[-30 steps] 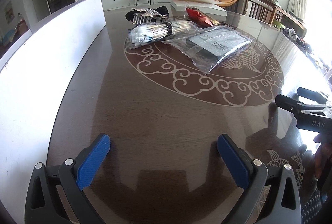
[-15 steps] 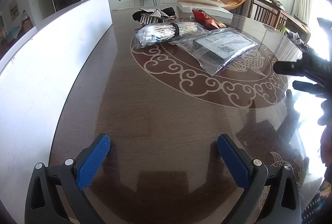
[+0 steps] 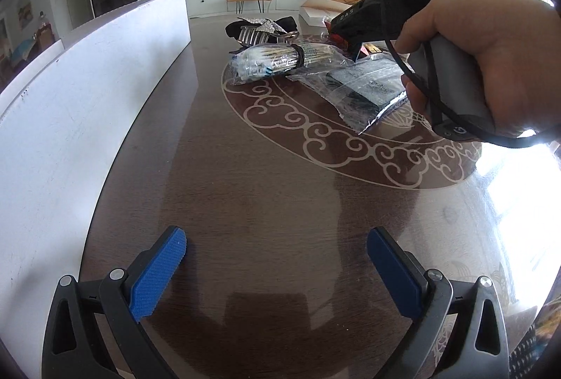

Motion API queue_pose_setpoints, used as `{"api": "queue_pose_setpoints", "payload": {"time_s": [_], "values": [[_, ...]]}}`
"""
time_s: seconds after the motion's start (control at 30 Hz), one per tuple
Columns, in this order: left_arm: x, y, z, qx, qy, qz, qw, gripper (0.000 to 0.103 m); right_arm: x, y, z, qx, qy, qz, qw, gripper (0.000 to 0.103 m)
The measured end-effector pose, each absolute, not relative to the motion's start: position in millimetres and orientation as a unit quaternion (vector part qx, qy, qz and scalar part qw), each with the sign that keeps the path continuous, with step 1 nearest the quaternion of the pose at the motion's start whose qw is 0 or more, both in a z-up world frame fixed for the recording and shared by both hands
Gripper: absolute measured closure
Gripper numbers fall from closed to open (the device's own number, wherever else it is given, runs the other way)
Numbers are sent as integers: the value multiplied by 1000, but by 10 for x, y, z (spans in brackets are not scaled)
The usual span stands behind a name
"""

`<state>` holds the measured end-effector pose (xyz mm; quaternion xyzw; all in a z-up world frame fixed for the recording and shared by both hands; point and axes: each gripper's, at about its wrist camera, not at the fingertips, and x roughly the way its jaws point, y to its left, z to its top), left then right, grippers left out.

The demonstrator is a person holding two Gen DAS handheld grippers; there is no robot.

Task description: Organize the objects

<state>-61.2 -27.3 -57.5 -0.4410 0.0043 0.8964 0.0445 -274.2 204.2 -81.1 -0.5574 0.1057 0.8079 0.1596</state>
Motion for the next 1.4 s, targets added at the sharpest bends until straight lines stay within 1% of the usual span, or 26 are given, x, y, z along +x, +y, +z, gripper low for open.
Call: {"api": "queue_pose_setpoints", "payload": {"time_s": [0.07, 0.17, 0.3, 0.33, 0.47, 0.53, 0.57, 0.63, 0.8, 0.97, 1.17, 1.4], "values": [[-615, -269, -575, -441, 6, 896, 44, 0, -2673, 1982, -800, -546, 87, 821, 142, 0], [-614, -283, -573, -440, 1, 897, 46, 0, -2507, 1918, -774, -537, 47, 837, 89, 1], [-619, -278, -569, -440, 1, 897, 46, 0, -2102, 1969, -707, -523, 5, 852, 18, 15], [-619, -274, -572, -440, 2, 897, 46, 0, -1969, 2006, -704, -518, -4, 855, 0, 16], [-637, -269, -566, -442, 8, 896, 43, 0, -1400, 2157, -699, -491, -45, 867, -71, 15], [-636, -261, -577, -444, 12, 895, 41, 0, -1167, 2291, -709, -483, -53, 870, -87, 15], [-640, -252, -579, -445, 15, 895, 40, 0, -1069, 2407, -714, -483, -51, 869, -92, 13], [-638, -237, -591, -446, 21, 894, 37, 0, -925, 2506, -770, -492, -46, 865, -93, 0], [-631, -241, -589, -446, 20, 894, 37, 0, -814, 2505, -793, -486, -57, 867, -95, 0], [-630, -241, -588, -446, 20, 894, 37, 0, -750, 2545, -826, -475, -49, 874, -83, 0], [-633, -239, -587, -446, 20, 894, 37, 0, -740, 2598, -849, -459, -61, 879, -109, 0], [-638, -239, -589, -446, 20, 894, 37, 0, -763, 2603, -858, -457, -62, 880, -111, 0]]}}
